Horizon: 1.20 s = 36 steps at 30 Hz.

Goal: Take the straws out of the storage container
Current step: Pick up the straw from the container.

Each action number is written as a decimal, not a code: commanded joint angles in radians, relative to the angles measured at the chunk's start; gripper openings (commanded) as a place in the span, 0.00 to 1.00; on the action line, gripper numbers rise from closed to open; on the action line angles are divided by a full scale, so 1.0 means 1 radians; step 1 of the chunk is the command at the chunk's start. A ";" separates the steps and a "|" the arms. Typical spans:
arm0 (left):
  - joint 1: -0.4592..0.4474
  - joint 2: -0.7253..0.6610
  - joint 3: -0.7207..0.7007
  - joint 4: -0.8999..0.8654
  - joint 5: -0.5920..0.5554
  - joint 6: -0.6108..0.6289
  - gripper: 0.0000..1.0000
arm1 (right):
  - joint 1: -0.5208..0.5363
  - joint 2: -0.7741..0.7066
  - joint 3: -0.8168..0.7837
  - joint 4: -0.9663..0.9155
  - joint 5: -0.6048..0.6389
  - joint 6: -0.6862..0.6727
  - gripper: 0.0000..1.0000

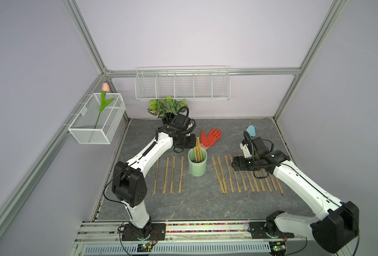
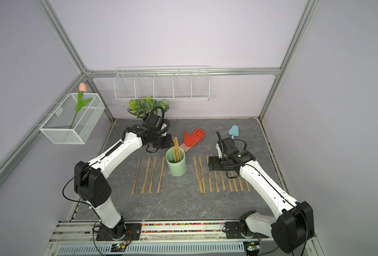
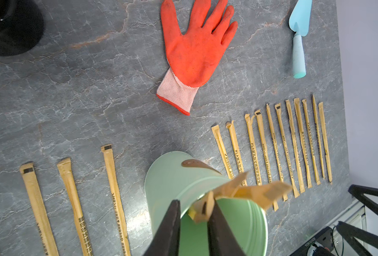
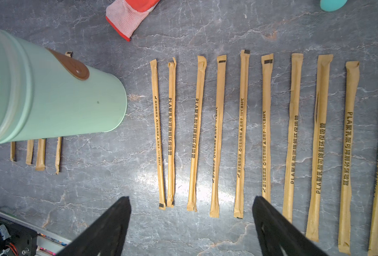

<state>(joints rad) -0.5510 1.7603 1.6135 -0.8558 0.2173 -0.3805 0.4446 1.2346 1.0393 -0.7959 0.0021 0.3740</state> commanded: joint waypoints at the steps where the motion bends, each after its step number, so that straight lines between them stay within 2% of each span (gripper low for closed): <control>1: -0.006 0.019 0.036 -0.020 -0.009 0.009 0.23 | -0.007 0.002 -0.015 -0.009 -0.011 0.002 0.89; 6: -0.009 0.037 0.054 -0.035 -0.010 0.017 0.23 | -0.009 -0.006 -0.013 -0.012 -0.009 0.001 0.89; 24: -0.015 0.027 0.103 -0.096 -0.021 0.046 0.07 | -0.012 -0.011 -0.008 -0.011 -0.017 0.005 0.89; 36: -0.021 0.021 0.151 -0.186 -0.025 0.073 0.07 | -0.012 -0.021 -0.007 -0.010 -0.019 0.009 0.89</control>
<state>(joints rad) -0.5640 1.7920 1.7252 -0.9890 0.2050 -0.3286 0.4389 1.2343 1.0393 -0.7959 -0.0013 0.3744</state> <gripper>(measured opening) 0.068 0.891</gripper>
